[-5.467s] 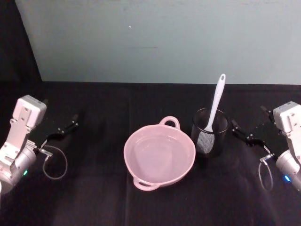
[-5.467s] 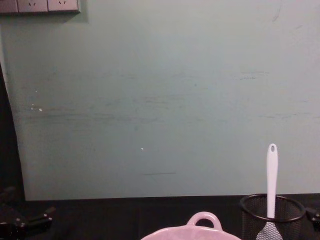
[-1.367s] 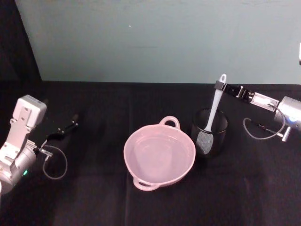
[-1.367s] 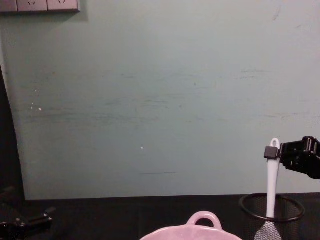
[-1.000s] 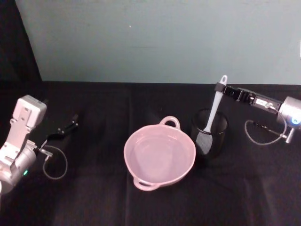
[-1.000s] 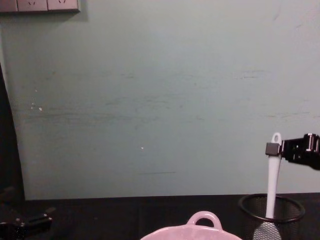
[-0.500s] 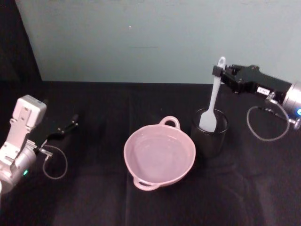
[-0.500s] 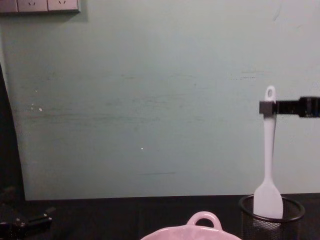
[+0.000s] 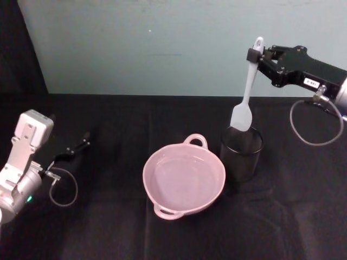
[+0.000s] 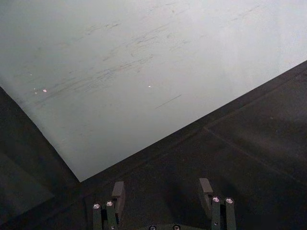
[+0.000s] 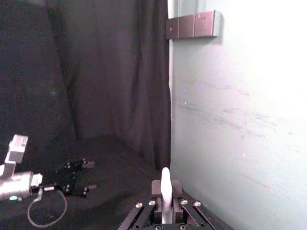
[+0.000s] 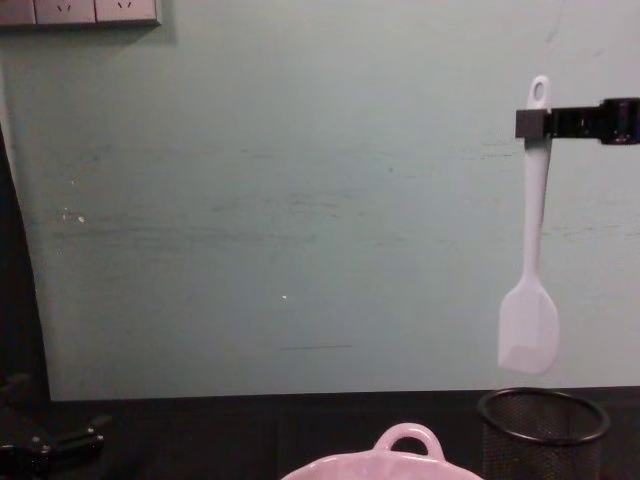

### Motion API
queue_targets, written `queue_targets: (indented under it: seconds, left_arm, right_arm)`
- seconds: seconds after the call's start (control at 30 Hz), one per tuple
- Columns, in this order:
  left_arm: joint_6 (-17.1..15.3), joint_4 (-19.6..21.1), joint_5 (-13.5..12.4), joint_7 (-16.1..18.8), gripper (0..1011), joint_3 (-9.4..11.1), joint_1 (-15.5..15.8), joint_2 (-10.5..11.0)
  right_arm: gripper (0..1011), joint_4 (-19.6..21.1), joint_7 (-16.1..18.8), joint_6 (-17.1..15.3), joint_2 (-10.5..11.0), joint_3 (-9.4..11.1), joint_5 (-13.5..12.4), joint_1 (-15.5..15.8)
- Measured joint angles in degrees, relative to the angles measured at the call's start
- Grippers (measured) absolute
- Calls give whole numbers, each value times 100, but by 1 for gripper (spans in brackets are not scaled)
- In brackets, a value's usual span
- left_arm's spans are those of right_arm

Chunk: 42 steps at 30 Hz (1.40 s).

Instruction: Use the one hand to pick up the spoon and stir the clear water in the bowl.

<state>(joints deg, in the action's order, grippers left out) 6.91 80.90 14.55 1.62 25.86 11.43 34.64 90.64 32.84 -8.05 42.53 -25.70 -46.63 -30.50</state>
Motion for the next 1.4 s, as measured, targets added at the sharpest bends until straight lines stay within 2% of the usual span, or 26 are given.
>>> queue_targets:
  seconds: [0.1,0.8,0.97,1.2,1.37,1.4]
  left_arm:
    - [0,0,0,0,1005,0,0,1]
    - [0,0,0,0,1005,0,0,0]
    - [0,0,0,0,1005,0,0,0]
    - [0,0,0,0,1005,0,0,0]
    - [0,0,0,0,1005,0,0,0]
    - [0,0,0,0,1005,0,0,0]
  right_arm:
    - [134,9,-56,54,-53,87,-70,85]
    - [134,24,-37,29,-11,28,-23,26]
    - [134,83,51,109,-101,48,-27,113]
    - [134,133,267,255,-418,-178,40,160]
    - [134,40,453,381,-715,-517,267,127]
    - [134,40,453,381,-715,-517,267,127]
